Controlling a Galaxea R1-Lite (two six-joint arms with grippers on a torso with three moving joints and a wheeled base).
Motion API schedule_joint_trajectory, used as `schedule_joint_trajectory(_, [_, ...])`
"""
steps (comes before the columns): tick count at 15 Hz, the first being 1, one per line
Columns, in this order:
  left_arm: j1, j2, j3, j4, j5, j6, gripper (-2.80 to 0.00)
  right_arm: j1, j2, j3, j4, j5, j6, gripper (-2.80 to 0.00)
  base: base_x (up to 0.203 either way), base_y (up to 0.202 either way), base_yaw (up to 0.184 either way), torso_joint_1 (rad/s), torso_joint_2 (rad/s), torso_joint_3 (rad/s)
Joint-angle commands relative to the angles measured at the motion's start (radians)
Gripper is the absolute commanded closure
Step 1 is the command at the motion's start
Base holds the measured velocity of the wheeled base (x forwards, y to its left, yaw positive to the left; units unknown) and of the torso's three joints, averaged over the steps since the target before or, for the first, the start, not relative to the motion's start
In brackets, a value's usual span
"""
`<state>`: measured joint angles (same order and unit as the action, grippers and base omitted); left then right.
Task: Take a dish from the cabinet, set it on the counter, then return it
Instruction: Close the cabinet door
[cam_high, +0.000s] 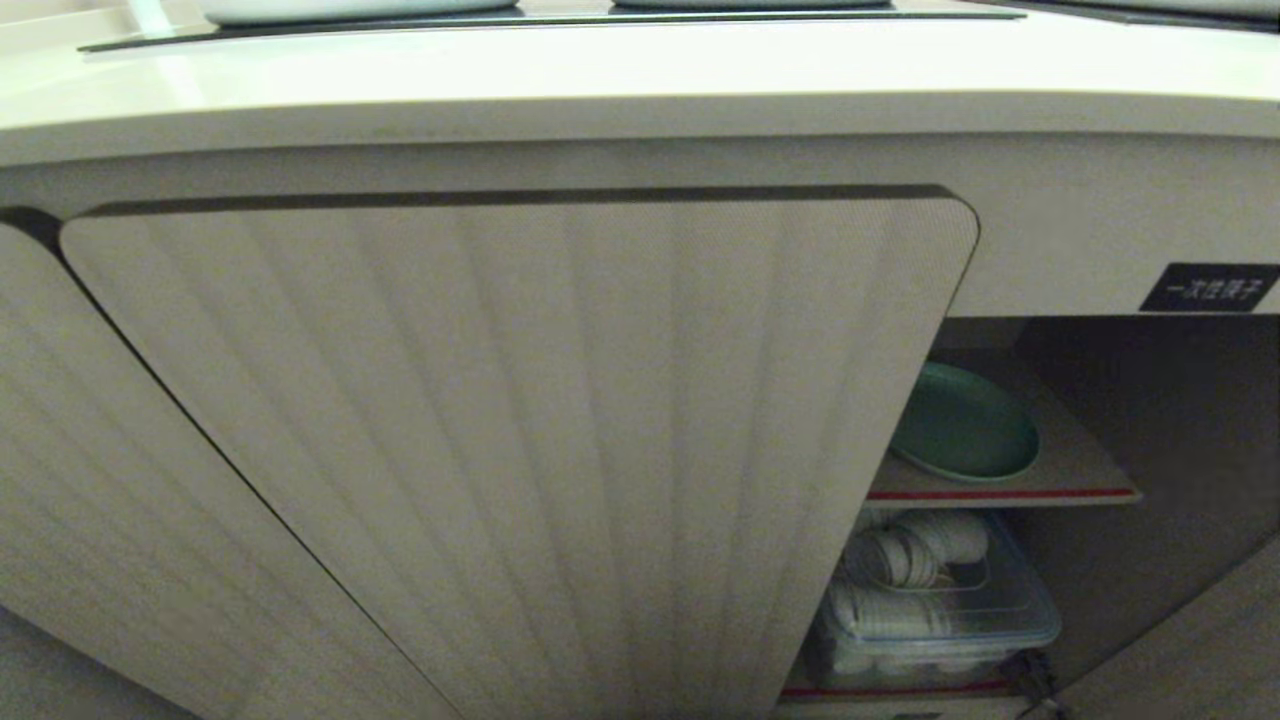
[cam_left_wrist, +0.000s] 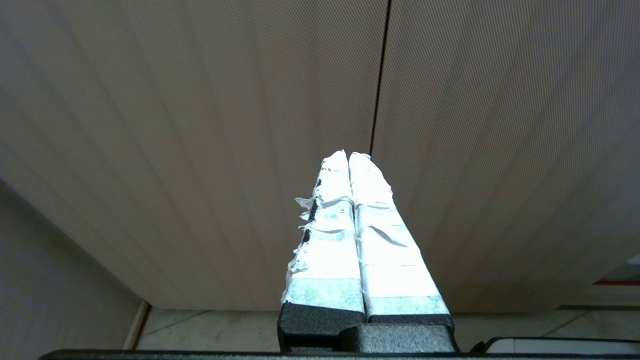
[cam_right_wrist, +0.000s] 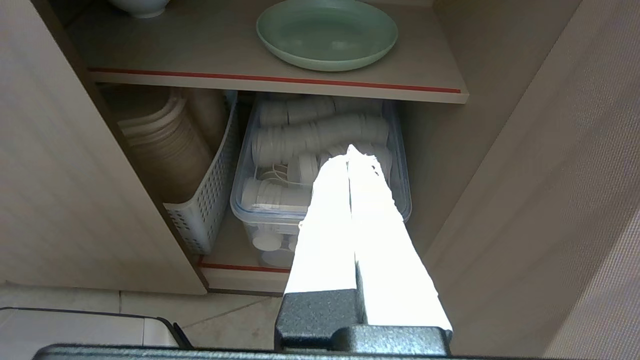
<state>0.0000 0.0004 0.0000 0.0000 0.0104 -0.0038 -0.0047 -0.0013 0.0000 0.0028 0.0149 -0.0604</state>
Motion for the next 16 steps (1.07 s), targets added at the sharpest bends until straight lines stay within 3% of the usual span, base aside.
schedule_joint_trajectory(1, [0.000,0.000,0.000,0.000,0.000,-0.001,0.00,0.000,0.001,0.000,0.000,0.000,-0.001,0.00,0.000,0.000,0.000,0.000,0.00,0.000])
schedule_joint_trajectory(11, [0.000,0.000,0.000,0.000,0.000,-0.002,0.00,0.000,0.001,0.000,0.000,0.000,-0.001,0.00,0.000,0.000,0.000,0.000,0.00,0.000])
schedule_joint_trajectory(16, [0.000,0.000,0.000,0.000,0.000,-0.002,0.00,0.000,0.001,0.000,0.000,0.000,-0.001,0.00,-0.164,0.000,0.001,0.004,0.00,0.002])
